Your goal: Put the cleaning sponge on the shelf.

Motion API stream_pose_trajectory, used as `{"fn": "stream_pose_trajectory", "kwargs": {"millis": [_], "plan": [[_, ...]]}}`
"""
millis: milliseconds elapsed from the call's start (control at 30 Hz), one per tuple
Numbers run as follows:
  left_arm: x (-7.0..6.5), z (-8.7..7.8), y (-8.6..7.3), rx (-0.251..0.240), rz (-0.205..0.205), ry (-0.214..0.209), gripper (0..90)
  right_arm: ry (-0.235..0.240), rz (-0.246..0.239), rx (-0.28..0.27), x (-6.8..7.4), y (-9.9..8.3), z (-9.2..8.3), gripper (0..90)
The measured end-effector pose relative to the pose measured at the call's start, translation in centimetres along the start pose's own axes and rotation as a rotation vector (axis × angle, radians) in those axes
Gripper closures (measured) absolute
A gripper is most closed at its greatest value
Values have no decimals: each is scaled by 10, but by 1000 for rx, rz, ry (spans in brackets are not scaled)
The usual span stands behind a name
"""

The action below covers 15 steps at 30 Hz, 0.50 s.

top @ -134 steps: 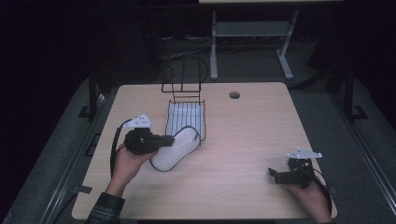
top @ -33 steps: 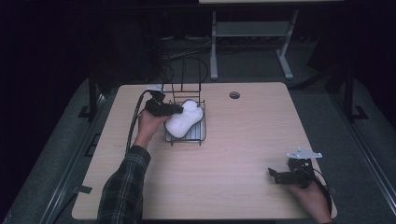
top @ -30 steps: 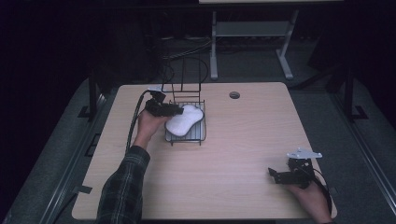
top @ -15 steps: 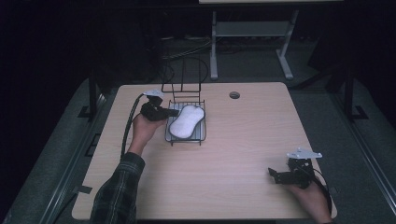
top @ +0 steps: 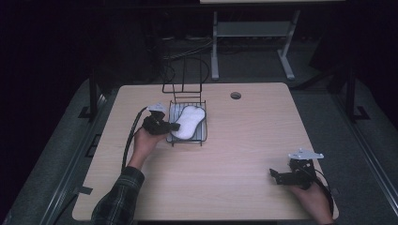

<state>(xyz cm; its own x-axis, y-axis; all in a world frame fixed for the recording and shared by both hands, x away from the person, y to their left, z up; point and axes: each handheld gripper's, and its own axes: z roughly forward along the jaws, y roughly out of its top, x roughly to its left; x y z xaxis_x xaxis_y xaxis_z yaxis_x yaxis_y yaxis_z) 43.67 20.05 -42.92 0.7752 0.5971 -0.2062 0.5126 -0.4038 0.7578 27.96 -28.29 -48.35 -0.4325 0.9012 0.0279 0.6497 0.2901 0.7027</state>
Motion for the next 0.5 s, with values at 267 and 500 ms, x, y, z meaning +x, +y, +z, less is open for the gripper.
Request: {"fn": "stream_pose_trajectory", "kwargs": {"millis": [267,500], "plan": [[-9,5,2,4,15,-21,900,0,-1,0,0,0,0,24],[-14,13,5,-4,12,-43,900,0,0,0,0,0,0,24]]}}
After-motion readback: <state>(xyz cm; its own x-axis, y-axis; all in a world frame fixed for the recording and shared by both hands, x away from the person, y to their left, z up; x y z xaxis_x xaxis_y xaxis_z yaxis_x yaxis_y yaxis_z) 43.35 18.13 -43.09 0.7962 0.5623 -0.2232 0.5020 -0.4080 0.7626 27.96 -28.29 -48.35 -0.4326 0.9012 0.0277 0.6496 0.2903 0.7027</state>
